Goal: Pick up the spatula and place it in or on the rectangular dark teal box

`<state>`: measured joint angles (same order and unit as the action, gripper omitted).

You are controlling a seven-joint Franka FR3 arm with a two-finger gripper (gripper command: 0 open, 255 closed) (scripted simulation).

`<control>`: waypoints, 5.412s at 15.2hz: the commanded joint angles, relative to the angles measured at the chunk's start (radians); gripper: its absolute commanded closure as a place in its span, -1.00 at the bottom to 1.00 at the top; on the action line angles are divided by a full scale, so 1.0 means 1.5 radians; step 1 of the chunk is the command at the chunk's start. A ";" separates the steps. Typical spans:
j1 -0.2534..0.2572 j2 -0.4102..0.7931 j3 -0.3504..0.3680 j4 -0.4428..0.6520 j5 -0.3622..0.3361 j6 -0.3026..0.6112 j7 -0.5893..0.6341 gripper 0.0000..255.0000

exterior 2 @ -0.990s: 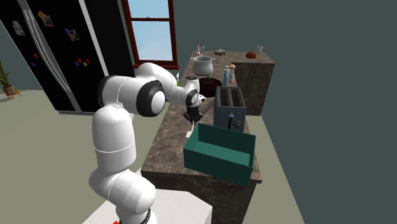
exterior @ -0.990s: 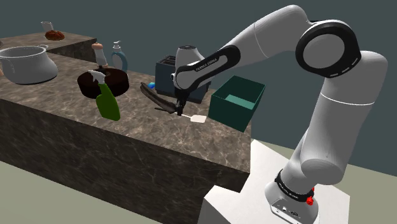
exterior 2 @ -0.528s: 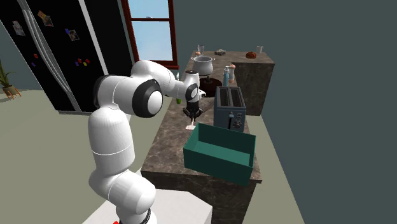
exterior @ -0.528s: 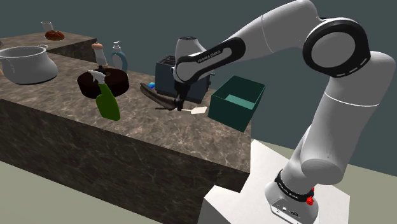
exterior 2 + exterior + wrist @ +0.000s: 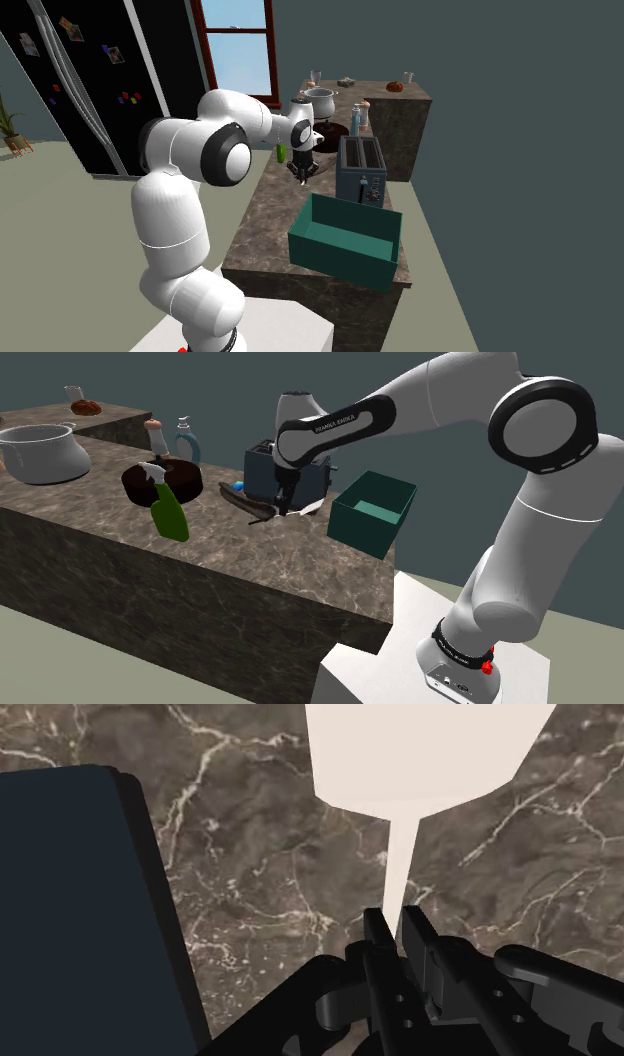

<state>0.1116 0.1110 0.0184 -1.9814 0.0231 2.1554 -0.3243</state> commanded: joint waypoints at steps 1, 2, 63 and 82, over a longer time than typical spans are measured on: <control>0.000 -0.005 0.000 0.013 0.000 -0.019 0.000 1.00; 0.000 -0.008 0.000 0.019 0.000 -0.027 0.000 1.00; -0.158 -0.317 -0.217 -0.182 -0.056 -0.139 -0.342 1.00; -0.159 -0.321 -0.217 -0.175 -0.057 -0.149 -0.342 -1.00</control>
<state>-0.1277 -0.3646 -0.3110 -2.2683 -0.0630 1.9625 -0.8408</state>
